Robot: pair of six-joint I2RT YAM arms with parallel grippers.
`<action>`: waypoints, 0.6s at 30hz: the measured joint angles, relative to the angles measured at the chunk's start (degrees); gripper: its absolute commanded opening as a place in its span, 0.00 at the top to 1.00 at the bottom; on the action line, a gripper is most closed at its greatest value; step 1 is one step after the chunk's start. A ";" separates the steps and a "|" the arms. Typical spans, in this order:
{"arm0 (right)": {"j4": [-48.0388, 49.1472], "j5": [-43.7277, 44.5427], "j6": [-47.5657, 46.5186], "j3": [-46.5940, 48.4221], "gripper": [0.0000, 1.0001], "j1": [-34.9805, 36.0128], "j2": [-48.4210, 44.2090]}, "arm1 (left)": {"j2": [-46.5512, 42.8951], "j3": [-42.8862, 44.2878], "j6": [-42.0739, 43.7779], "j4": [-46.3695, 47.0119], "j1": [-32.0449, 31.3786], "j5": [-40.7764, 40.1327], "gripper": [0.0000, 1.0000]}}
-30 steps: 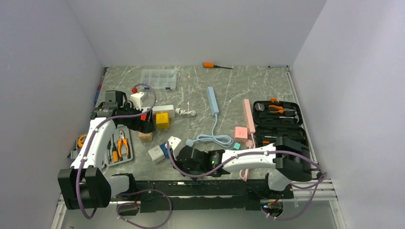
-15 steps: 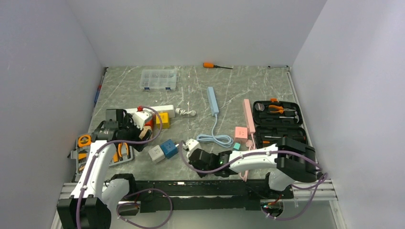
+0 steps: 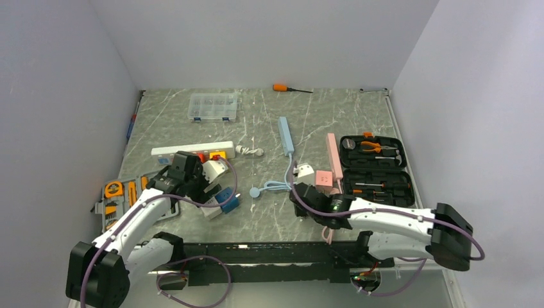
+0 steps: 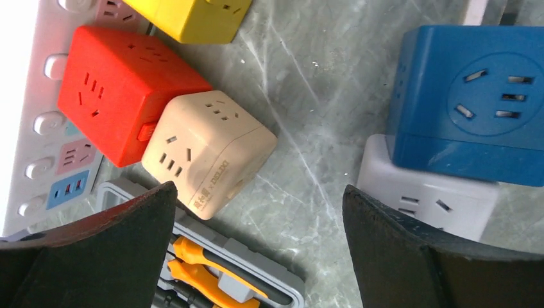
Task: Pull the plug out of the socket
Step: Move the socket to the corner of the board.
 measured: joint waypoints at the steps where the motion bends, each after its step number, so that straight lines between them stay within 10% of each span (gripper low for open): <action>1: -0.72 0.52 0.28 -0.35 1.00 -0.81 -1.66 | 0.04 -0.24 -0.24 0.17 -1.18 -0.28 0.01; 18: 11.17 -5.79 -15.15 4.26 0.69 -2.45 2.84 | -0.85 0.20 -3.85 -0.98 -9.46 2.21 0.01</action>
